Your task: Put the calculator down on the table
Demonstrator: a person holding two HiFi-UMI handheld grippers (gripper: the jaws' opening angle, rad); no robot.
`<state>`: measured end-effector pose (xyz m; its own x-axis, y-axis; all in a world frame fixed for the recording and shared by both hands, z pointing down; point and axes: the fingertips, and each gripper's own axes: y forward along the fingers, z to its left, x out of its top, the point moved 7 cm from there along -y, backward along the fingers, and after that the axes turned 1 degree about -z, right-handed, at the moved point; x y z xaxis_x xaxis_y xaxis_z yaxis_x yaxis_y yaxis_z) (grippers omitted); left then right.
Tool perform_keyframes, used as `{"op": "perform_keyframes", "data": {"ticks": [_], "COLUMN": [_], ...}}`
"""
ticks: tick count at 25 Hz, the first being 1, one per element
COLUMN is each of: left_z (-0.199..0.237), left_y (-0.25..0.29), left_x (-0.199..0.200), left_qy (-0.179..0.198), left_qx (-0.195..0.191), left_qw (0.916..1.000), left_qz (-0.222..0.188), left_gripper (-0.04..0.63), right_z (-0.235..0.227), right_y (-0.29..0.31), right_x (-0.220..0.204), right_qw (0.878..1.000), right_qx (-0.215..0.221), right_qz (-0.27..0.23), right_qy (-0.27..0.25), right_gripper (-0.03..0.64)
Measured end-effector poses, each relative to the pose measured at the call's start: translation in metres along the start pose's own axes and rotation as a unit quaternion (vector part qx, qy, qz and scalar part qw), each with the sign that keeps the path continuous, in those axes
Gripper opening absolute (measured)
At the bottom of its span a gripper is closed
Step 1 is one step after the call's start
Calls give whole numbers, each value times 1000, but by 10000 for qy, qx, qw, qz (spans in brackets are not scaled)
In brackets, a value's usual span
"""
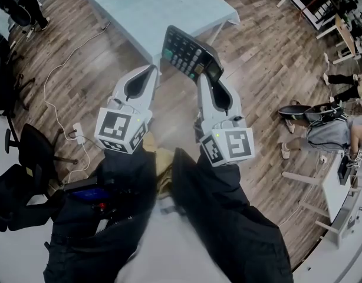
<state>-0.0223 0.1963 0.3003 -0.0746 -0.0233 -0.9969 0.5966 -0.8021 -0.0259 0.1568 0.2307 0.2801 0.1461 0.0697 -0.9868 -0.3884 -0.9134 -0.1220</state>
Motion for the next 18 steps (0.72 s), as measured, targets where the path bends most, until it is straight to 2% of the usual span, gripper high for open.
{"op": "perform_keyframes", "data": {"ticks": [5,12,18], "left_z": [9,54,97], "left_y": [14,44,65], "left_x": [-5,-1,-2], "left_qy": [25,-26,-44], "left_qx": [-92,-125,18], "left_qw": [9999,9999,10000], "left_qz": [-44,-33,40], "left_gripper": [-3,-5,-5], "right_z": [-7,-10,-17], "right_y": [12,65,113], "right_x": [-8,-7,-16], "right_qw": [10000,9999,10000], "right_qx": [-68,-84,-62], "right_qz": [-43,-58,-16], "right_qy": [-6,-69,-28], "right_gripper": [49,47,48]}}
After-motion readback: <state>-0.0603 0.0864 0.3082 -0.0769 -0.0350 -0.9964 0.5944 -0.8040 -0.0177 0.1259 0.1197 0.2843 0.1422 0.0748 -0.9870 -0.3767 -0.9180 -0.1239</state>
